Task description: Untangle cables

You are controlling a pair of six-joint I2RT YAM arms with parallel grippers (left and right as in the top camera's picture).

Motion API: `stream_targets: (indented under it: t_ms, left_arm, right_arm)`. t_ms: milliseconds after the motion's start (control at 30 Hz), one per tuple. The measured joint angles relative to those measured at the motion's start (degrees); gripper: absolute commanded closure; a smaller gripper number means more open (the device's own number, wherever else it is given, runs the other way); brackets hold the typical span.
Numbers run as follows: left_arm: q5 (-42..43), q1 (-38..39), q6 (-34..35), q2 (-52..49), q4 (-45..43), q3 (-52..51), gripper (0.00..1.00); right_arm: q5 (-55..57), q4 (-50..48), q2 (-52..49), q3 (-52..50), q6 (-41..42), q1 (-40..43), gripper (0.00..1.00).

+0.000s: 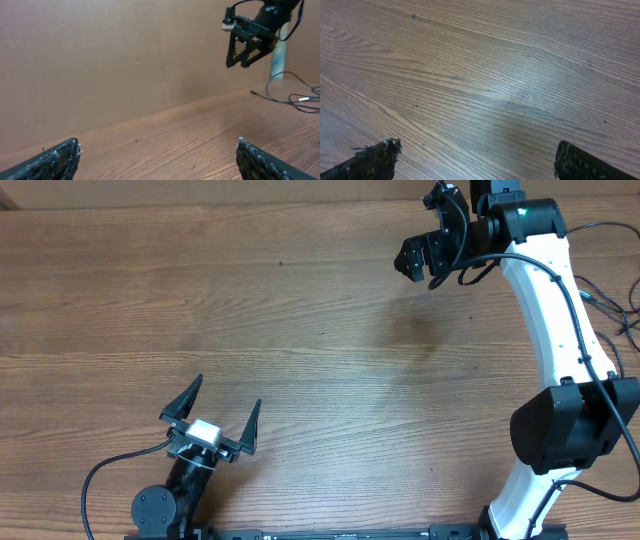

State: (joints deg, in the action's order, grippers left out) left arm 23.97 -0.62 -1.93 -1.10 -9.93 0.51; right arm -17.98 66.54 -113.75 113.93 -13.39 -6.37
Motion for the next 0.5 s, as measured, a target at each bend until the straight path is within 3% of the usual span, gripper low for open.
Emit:
stream_targets:
  t_ms: [233,500]
  left_arm:
    - [-3.5,-0.3,0.3,0.3,12.2,0.0,0.01]
    - [-15.4,-0.3,7.3,0.3,13.7,0.0,0.0]
  right_arm:
    - [0.0,0.0,0.0,0.0,0.0,0.0,0.0]
    - [0.0,0.0,0.0,0.0,0.0,0.0,0.0]
